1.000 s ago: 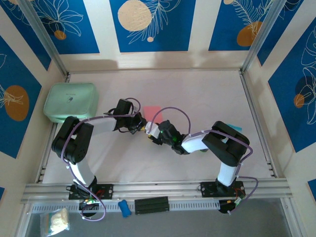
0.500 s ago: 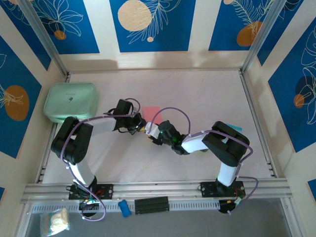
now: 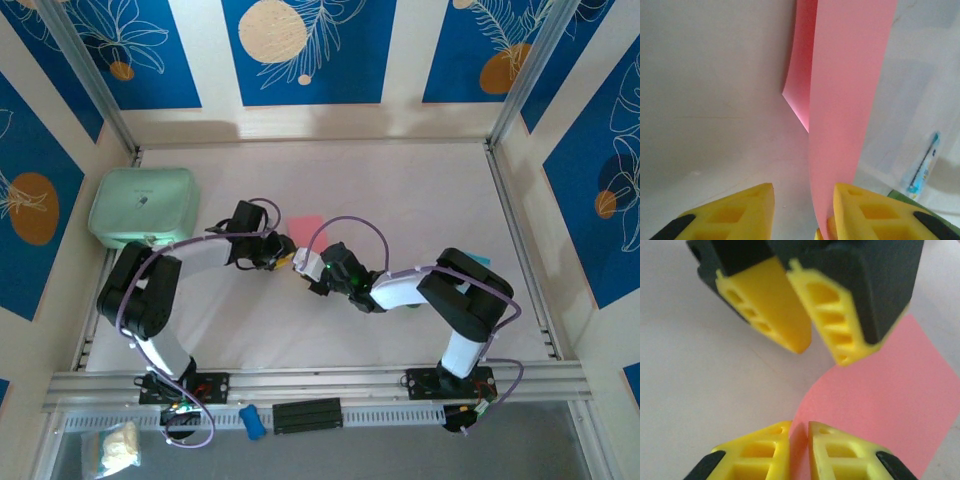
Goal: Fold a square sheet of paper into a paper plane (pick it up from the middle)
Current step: Third fold the triangle at the center of the table.
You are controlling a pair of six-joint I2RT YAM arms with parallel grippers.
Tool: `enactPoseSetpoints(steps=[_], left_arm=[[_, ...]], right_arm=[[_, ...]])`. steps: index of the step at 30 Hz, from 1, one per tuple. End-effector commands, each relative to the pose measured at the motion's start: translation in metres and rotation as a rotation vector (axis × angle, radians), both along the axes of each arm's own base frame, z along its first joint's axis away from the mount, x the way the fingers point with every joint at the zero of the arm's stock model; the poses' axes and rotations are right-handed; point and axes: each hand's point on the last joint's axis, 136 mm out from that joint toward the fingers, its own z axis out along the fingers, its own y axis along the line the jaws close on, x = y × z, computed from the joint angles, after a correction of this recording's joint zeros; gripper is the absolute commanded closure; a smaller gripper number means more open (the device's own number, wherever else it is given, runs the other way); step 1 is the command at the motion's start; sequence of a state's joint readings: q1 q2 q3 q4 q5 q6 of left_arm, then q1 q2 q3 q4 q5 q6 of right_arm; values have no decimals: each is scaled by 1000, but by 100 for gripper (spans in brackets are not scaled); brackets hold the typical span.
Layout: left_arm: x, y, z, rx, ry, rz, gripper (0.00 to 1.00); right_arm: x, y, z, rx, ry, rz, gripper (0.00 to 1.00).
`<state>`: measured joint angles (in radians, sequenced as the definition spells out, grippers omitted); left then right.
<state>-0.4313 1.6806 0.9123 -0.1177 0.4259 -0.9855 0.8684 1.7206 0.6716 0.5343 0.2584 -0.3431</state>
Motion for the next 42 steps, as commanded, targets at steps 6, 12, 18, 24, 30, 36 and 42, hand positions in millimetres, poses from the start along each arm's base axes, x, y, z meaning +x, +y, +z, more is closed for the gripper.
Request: enactPoseSetpoints(steps=[6, 12, 18, 24, 30, 36, 42], left_arm=[[23, -14, 25, -19, -124, -69, 63], [28, -25, 3, -1, -83, -111, 71], [30, -31, -13, 23, -45, -147, 75], [36, -39, -20, 31, -38, -177, 76], [37, -43, -28, 46, -26, -203, 76], [32, -40, -42, 87, 8, -234, 81], [23, -36, -55, 125, 42, -266, 85]], right_arm=[[-35, 3, -3, 72, 292, 48, 89], [-46, 3, -2, 137, 423, 20, 90], [-50, 3, 2, 189, 502, -6, 91], [-47, 1, 5, 240, 562, -32, 91], [-40, -3, 7, 281, 603, -70, 92], [-29, -9, 9, 311, 658, -113, 92], [-9, -20, 6, 322, 687, -215, 93]])
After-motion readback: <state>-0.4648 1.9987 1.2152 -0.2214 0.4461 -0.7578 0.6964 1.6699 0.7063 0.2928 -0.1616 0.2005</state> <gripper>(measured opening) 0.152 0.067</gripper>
